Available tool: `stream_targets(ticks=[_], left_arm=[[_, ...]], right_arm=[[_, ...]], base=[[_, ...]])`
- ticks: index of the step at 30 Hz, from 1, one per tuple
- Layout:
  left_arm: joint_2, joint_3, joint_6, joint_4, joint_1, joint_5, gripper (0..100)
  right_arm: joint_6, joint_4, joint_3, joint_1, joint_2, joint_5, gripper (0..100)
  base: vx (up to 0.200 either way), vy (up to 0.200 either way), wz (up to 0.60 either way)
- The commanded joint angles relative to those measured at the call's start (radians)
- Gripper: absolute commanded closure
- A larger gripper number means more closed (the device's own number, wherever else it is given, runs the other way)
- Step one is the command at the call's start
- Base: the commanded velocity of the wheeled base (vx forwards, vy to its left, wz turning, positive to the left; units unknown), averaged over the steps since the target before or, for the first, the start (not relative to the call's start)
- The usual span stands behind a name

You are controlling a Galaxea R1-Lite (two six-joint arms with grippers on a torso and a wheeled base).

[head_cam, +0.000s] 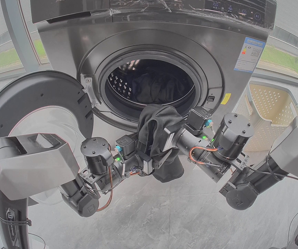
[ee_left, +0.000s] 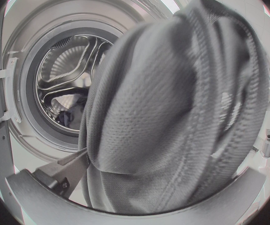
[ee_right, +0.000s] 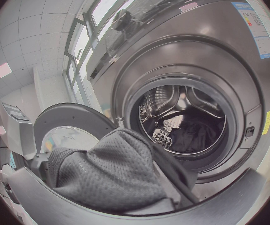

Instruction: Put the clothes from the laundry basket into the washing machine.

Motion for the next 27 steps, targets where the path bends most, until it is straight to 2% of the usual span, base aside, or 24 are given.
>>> stream_targets(ticks=[1, 6, 12, 17, 22, 27], left_arm=[[-0.034, 0.034, 0.001, -0.001, -0.009, -0.001, 0], [-0.028, 0.046, 0.001, -0.001, -0.032, -0.003, 0], [0.034, 0.022, 0.001, -0.001, -0.028, -0.001, 0], [0.078, -0.026, -0.002, -0.001, -0.009, 0.003, 0], [0.113, -0.124, -0.030, 0.002, 0.006, 0.097, 0], [0.117, -0.132, -0.036, 0.001, 0.006, 0.104, 0]], right_arm=[[-0.001, -0.001, -0.012, -0.023, 0.014, 0.006, 100], [-0.001, 0.000, -0.037, -0.015, 0.033, 0.006, 100], [-0.001, 0.005, -0.070, 0.014, 0.034, -0.003, 100], [0.002, 0.015, -0.063, 0.035, 0.025, -0.008, 100], [0.002, 0.017, -0.046, 0.065, 0.005, -0.026, 100], [0.004, 0.015, -0.047, 0.058, 0.005, -0.026, 100]], base=[[0.000, 0.000, 0.00], [0.000, 0.000, 0.00], [0.000, 0.000, 0.00], [0.000, 0.000, 0.00], [0.000, 0.000, 0.00], [0.000, 0.000, 0.00]])
